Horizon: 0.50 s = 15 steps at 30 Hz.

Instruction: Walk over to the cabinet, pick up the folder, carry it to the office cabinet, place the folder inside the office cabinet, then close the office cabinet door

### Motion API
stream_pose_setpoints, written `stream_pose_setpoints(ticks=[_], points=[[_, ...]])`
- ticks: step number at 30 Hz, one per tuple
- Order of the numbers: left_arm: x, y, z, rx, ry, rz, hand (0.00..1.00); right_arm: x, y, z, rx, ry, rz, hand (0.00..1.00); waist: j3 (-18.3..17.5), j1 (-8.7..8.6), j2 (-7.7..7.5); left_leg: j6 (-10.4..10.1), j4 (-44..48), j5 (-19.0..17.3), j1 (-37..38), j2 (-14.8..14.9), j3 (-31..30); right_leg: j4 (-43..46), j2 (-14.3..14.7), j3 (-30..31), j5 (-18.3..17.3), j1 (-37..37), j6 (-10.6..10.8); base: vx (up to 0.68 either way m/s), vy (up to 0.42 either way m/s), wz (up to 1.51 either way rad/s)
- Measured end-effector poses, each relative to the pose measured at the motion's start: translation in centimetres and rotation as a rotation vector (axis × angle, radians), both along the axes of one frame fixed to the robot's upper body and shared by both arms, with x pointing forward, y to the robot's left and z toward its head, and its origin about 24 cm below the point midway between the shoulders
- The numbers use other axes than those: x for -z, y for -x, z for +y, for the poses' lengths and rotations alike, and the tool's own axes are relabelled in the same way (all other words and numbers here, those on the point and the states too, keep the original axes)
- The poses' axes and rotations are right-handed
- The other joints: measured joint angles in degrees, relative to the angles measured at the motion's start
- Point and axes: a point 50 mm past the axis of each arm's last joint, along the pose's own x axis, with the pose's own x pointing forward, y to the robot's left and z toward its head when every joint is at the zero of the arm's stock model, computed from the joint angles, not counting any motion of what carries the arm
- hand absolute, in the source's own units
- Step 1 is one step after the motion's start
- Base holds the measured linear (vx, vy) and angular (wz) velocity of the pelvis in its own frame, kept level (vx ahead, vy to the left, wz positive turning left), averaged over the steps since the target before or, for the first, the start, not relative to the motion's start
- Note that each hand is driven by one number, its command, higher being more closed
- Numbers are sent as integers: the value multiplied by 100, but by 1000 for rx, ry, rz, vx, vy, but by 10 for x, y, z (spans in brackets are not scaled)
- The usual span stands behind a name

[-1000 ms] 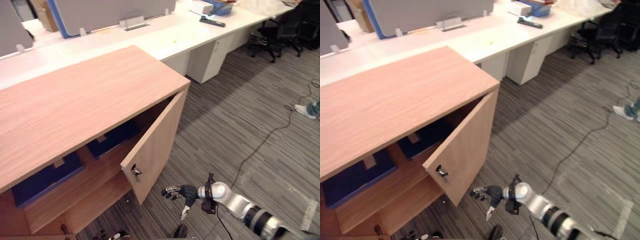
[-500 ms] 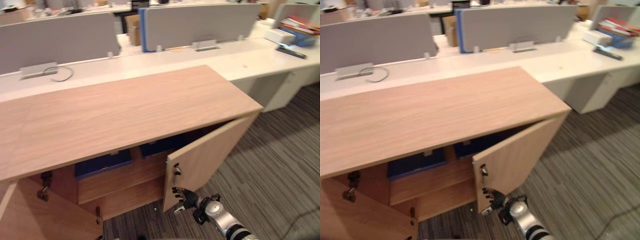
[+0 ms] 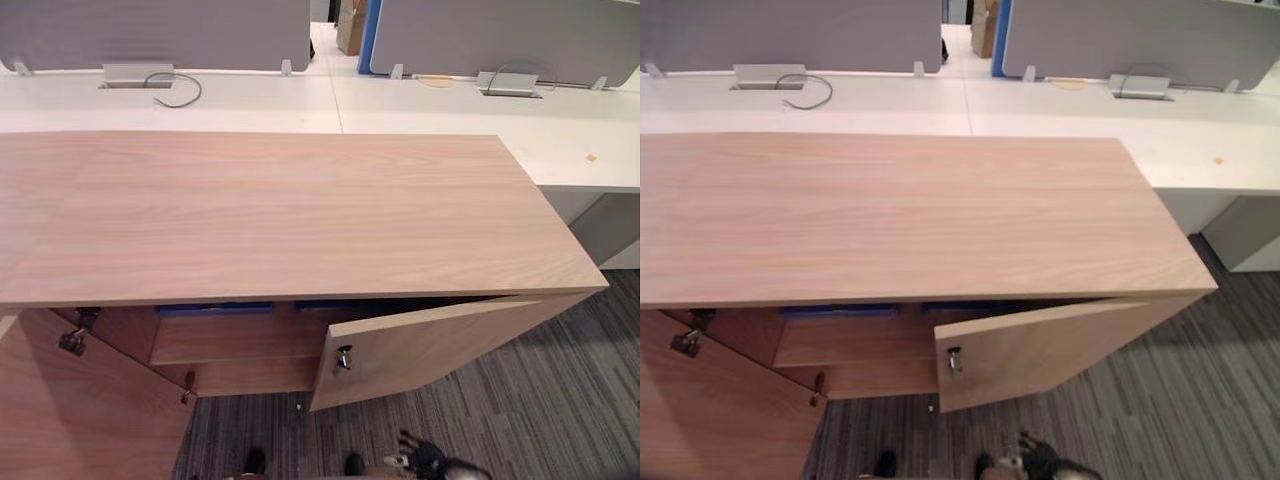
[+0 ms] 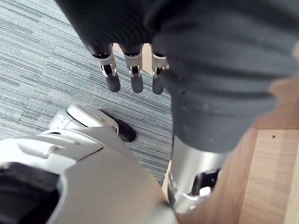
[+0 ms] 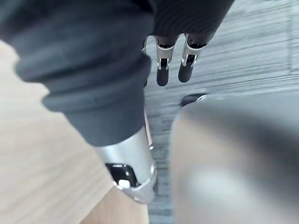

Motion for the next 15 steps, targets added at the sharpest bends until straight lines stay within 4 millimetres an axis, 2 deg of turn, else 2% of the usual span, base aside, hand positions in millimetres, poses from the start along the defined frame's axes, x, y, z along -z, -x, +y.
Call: stream_pose_setpoints(ticks=[3, 8, 15], points=[[0, 2, -1, 1, 2, 5, 0, 4, 16, -2, 142, 9, 38, 0, -8, -72, 6, -22, -24, -8, 52, -58, -62, -346, -60, -197, 76, 303, 42, 98, 28, 31], [1, 3, -2, 24, 3, 13, 0, 6, 28, -2, 316, -1, 55, 0, -81, -77, 7, -38, -101, 8, 110, -193, -163, -576, -206, -361, 120, 534, 111, 61, 52, 20], [1, 3, -2, 51, 1, 19, 0, 8, 39, -1, 370, 4, 77, 0, -80, -100, 14, -28, -268, 203, 187, -248, -323, -617, -290, -635, 127, 688, 129, -13, 16, 19]])
